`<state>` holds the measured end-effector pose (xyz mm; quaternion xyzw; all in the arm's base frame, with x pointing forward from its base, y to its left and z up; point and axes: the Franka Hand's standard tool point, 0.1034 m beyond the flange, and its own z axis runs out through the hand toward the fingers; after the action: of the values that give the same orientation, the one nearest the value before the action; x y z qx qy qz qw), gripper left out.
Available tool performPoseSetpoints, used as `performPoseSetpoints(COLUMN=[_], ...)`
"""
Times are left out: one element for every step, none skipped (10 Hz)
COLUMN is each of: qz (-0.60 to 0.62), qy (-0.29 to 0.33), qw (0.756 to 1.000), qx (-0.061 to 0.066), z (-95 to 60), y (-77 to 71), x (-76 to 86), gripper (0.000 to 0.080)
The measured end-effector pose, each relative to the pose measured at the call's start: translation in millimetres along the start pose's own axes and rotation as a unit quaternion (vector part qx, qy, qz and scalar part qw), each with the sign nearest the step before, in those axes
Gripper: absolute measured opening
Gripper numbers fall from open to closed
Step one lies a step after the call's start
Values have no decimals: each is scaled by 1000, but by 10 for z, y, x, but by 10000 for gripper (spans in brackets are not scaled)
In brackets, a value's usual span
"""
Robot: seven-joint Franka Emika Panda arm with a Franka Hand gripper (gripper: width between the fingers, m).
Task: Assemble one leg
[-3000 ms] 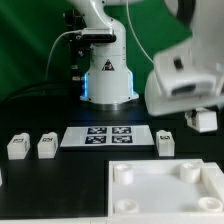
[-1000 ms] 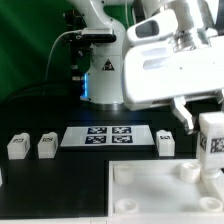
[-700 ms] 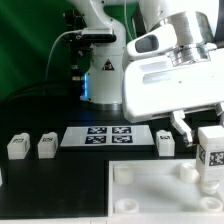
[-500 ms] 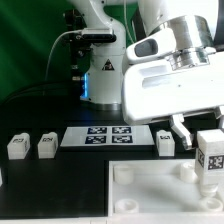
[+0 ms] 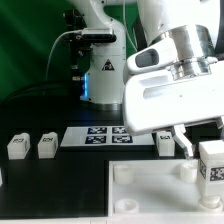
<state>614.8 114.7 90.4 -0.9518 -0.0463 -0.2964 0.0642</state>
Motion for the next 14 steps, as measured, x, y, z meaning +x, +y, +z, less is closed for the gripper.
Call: performPoseSetpoints(qz=[2, 3, 4, 4, 4, 4, 4, 4, 4, 4, 4, 4, 4, 4], qy=[-5, -7, 3, 19, 19, 19, 19, 19, 19, 19, 19, 19, 19, 19], qw=[1000, 1000, 1000, 1000, 1000, 1000, 1000, 1000, 1000, 1000, 1000, 1000, 1000, 1000], qx=[-1, -2, -4, -6, -6, -6, -6, -6, -6, -6, -6, -6, -6, -6], z=[41, 63, 73, 99, 99, 99, 99, 99, 99, 99, 99, 99, 99, 99], y=[20, 40, 45, 34, 34, 34, 34, 34, 34, 34, 34, 34, 34, 34], x=[-61, -101, -103, -105, -105, -105, -105, -105, -105, -105, -105, -105, -105, -105], gripper=[291, 291, 291, 291, 291, 291, 291, 381, 523, 612, 638, 638, 647, 647])
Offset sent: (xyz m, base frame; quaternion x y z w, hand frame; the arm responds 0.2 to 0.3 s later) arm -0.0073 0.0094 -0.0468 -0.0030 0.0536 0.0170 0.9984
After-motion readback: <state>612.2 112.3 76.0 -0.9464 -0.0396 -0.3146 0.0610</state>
